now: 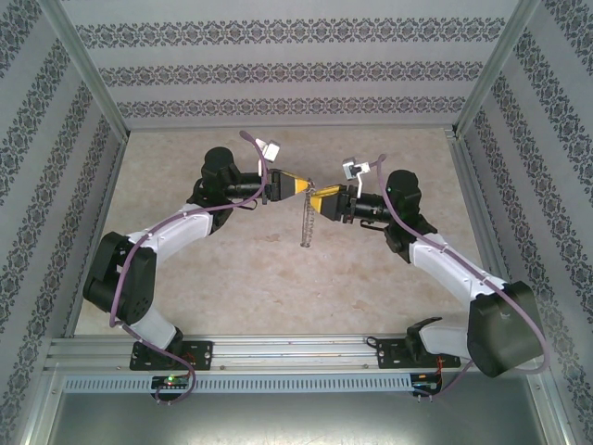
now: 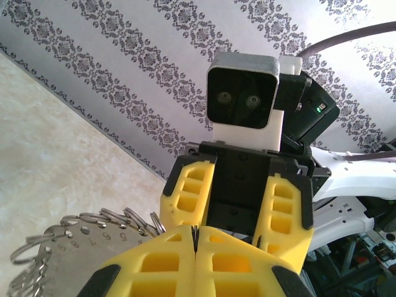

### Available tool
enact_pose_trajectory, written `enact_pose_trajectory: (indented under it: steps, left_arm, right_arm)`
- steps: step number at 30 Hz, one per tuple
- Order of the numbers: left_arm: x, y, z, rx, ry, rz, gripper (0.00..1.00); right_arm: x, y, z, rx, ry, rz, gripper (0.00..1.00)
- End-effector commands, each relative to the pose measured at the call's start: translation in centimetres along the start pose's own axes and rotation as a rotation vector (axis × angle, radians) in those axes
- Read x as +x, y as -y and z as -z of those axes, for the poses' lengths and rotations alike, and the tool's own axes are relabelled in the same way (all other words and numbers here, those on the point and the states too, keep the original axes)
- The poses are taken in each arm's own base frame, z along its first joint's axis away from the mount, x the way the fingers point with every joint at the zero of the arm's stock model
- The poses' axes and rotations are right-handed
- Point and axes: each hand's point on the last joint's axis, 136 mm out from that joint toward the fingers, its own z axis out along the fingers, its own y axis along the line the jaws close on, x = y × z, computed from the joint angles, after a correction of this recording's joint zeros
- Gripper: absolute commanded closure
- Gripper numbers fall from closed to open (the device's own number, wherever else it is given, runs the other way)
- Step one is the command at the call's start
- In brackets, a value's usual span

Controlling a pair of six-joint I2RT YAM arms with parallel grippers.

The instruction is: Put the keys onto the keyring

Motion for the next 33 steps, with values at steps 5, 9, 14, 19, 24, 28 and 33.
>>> enact_pose_trajectory:
  steps: [5,9,14,19,24,28,33]
  left_arm:
    - [-1.3,3.0,0.4,0.03,0.032,-0.108,1.0]
    - [-1.0,2.9,0.6,0.004,0.021,-0.139,1.0]
    - [-0.7,2.7,0.6,-0.027,-0.001,-0.205,1.0]
    - [0.0,2.5,0.7,-0.062,-0.047,-0.252,1.0]
    - [0.4,2.1,0.7,-0.087,-0.066,-0.27,1.0]
    - [0.6,2.0,0.5,-0.079,-0.074,-0.263,1.0]
    - [0.7,2.2,0.4,-0.07,-0.086,-0.262,1.0]
  right_arm:
    - [0.2,-0.5,0.2,0.007,0.013,0.061,0.91]
    - [0.8,0.0,0.5,0.032,0.017,0.066,1.0]
    - [1.1,0.9,0.5,0.081,0.034,0.082,1.0]
    - [1.3,1.9,0.5,0.147,0.058,0.106,1.0]
    - [1.4,1.9,0.8,0.164,0.071,0.12,0.87]
    - [1.1,1.0,1.1,0.156,0.088,0.15,0.72]
    - [0.8,-0.3,1.2,0.119,0.094,0.181,0.65]
